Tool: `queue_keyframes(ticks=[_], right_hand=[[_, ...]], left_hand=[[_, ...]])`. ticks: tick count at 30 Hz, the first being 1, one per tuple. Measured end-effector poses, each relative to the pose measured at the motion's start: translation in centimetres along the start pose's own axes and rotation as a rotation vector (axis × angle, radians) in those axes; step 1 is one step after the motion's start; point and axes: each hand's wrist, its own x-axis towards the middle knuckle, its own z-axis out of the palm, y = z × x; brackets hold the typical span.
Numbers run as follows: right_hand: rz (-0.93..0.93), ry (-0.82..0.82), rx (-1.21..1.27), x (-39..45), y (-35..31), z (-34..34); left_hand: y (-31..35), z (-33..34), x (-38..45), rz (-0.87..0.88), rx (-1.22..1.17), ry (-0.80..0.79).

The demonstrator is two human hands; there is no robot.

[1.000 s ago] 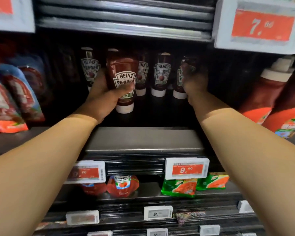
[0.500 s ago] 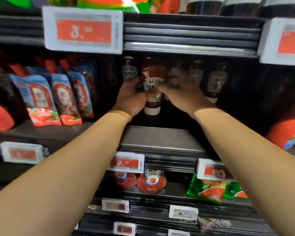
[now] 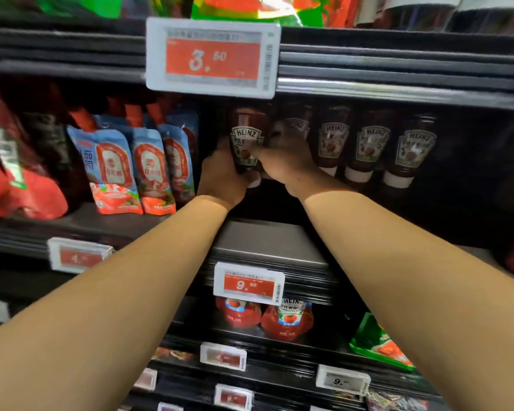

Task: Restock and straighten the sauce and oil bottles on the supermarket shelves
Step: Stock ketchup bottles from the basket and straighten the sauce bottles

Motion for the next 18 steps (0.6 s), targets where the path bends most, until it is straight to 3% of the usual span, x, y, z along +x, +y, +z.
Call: queue_keyframes(ticks=[10, 18], right_hand=[[-0.089, 0.076, -0.230, 0.6, 1.8, 1.3], [0.029, 0.126, -0.252, -3.8, 2.2, -1.6]], left_hand=[[-0.3, 0.4, 1.0, -0.027, -0.089, -0.024], [0.0, -0.6, -0.2, -0.042, -0.008, -0.068]])
